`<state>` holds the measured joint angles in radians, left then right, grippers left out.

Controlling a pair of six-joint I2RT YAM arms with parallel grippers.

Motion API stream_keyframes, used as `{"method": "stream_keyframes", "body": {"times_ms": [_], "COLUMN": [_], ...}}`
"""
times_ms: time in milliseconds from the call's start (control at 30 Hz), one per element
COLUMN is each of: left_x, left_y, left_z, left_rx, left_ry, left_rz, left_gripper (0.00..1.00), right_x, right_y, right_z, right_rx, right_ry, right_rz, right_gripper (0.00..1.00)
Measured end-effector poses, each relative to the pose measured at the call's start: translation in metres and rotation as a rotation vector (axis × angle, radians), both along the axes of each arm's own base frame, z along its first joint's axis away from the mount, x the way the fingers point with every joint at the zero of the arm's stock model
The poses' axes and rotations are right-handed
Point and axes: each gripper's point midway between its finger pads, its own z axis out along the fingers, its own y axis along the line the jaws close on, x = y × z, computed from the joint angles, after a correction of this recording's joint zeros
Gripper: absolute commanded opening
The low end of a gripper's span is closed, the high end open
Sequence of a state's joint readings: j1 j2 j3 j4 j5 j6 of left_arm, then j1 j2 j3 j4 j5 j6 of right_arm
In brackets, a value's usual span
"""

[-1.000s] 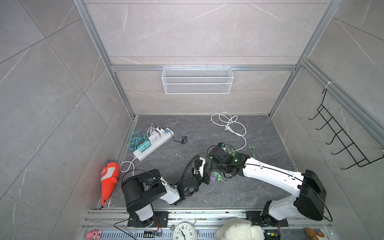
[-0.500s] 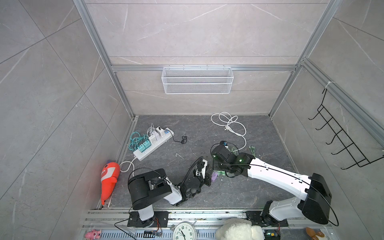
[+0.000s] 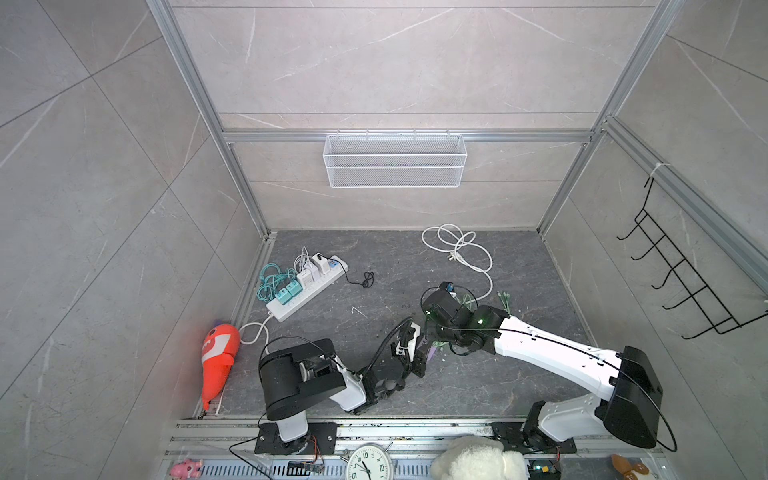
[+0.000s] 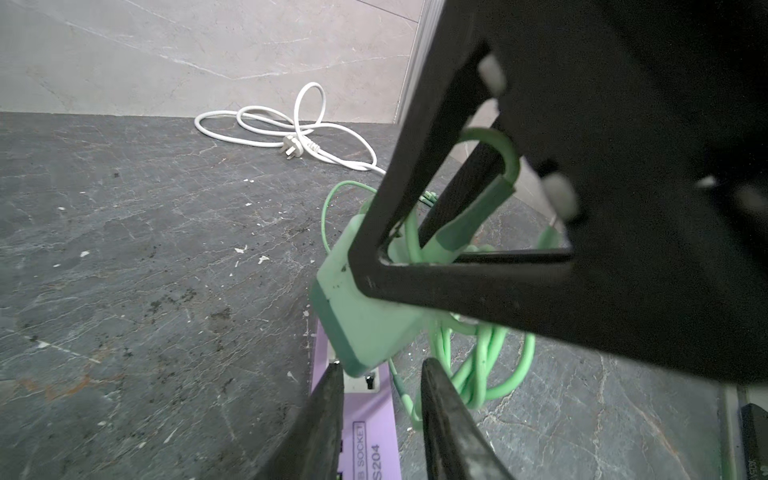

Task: Insert the plug

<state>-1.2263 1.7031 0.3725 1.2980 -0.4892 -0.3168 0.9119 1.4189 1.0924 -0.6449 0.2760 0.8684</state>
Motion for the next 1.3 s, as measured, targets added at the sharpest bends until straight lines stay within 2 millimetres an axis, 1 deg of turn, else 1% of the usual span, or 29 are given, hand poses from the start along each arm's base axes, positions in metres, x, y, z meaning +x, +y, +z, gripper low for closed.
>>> {"method": "stream_keyframes", "body": {"times_ms": [67, 167, 233, 300, 433, 600, 733, 833, 933, 1100, 1200, 1300], "left_x": [-0.001, -0.002, -0.003, -0.004, -0.006, -0.007, -0.006, -0.005, -0.002, 0.001, 0.000, 0.001], "left_y": [0.010, 0.025, 0.039, 0.053, 0.075, 0.080, 0.086, 0.092, 0.093, 0.096, 0.098, 0.097], "left_z": [0.004, 0.026, 0.036, 0.034, 0.012, 0.009, 0.007, 0.011, 0.017, 0.016, 0.013, 0.014], "left_rx": [0.026, 0.021, 0.006, 0.018, 0.103, 0.135, 0.156, 0.165, 0.172, 0.193, 0.210, 0.208], "left_ry": [0.006, 0.000, -0.008, -0.008, 0.010, 0.017, 0.024, 0.026, 0.023, 0.022, 0.025, 0.022], "left_rz": [0.020, 0.049, 0.073, 0.097, 0.135, 0.143, 0.161, 0.184, 0.206, 0.232, 0.235, 0.234], "left_gripper": [0.36, 0.36, 0.36, 0.36, 0.36, 0.37, 0.37, 0.37, 0.37, 0.37, 0.37, 0.39], "right_x": [0.000, 0.000, -0.002, -0.004, -0.007, -0.008, -0.008, -0.008, -0.007, -0.004, 0.001, 0.005], "right_y": [-0.001, -0.002, -0.003, -0.006, -0.010, -0.016, -0.021, -0.027, -0.031, -0.031, -0.026, -0.024], "right_z": [-0.003, -0.007, -0.012, -0.019, -0.030, -0.038, -0.039, -0.039, -0.038, -0.036, -0.038, -0.042], "right_rx": [-0.006, -0.015, -0.021, -0.031, -0.056, -0.095, -0.121, -0.132, -0.136, -0.132, -0.133, -0.152], "right_ry": [0.008, 0.016, 0.024, 0.036, 0.060, 0.086, 0.102, 0.110, 0.112, 0.112, 0.118, 0.124], "right_rz": [-0.007, -0.014, -0.018, -0.024, -0.035, -0.064, -0.099, -0.125, -0.155, -0.185, -0.198, -0.212], "right_gripper": [0.03, 0.03, 0.03, 0.03, 0.03, 0.03, 0.03, 0.03, 0.03, 0.03, 0.02, 0.01]}}
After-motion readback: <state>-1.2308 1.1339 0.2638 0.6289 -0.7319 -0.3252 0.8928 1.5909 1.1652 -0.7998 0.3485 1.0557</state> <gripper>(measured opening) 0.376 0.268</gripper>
